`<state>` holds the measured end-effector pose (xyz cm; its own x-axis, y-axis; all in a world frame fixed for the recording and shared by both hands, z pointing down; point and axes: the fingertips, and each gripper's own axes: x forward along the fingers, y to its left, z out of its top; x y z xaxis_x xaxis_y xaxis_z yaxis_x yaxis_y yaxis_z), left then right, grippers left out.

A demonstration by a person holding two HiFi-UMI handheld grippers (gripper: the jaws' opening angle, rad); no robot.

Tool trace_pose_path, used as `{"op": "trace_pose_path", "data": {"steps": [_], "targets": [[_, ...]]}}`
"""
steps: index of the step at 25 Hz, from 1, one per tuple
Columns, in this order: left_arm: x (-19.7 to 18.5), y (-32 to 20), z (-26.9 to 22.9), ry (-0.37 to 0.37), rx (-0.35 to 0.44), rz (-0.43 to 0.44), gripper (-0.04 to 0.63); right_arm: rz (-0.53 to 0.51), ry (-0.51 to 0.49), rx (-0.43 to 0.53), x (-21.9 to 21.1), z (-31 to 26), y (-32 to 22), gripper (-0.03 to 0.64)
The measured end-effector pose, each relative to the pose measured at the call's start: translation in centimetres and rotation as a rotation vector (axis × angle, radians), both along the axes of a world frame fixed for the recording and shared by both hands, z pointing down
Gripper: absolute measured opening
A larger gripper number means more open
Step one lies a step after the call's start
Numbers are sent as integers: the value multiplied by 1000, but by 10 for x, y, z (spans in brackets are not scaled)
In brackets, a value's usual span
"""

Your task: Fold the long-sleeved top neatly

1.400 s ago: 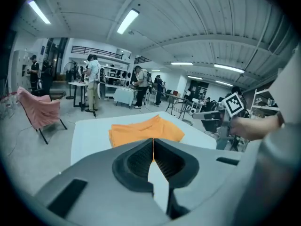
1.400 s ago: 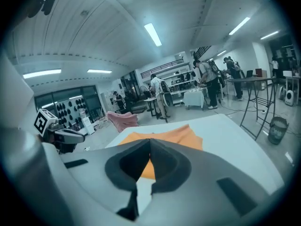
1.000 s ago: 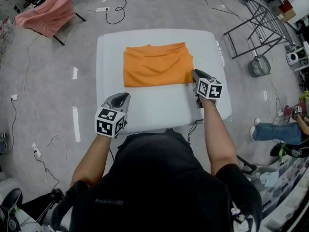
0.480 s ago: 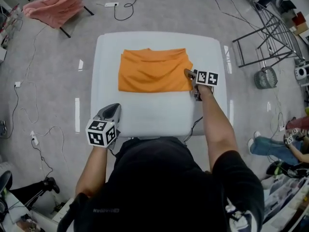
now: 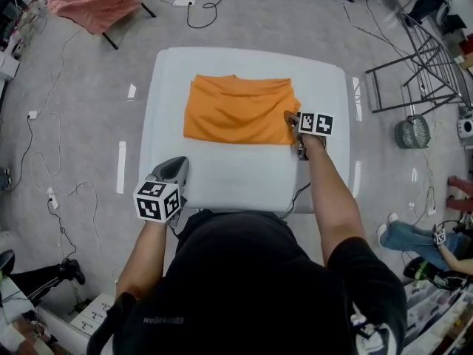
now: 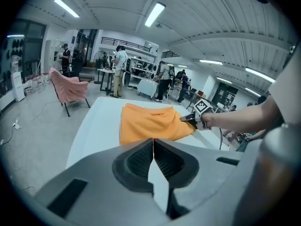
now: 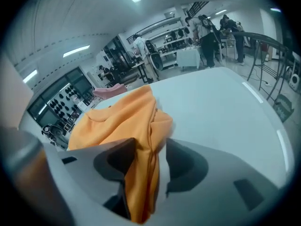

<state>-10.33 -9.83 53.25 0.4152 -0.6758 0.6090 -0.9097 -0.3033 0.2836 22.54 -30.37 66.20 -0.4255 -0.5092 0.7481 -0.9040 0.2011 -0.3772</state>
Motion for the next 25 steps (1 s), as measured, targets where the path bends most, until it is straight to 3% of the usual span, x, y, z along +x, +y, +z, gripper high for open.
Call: {"op": "trace_pose_path", "data": {"steps": [2, 6, 8, 12, 21, 25], "targets": [[0, 1, -1, 0, 2, -1, 8, -5, 26, -13, -6, 1, 3, 175], [-6, 5, 1, 5, -1, -10, 8, 7, 9, -21, -3, 3, 0, 154], [-9, 6, 3, 4, -3, -11, 8, 4, -51, -31, -3, 3, -1, 60], [-17, 6, 1, 3, 6, 5, 8, 20, -70, -22, 0, -4, -2, 46], [-26, -1, 0, 29, 37, 38, 8, 12, 112, 106, 19, -71, -6, 44], [-19, -8, -2, 44, 51, 72, 8, -10, 198, 166, 6, -118, -6, 46]]}}
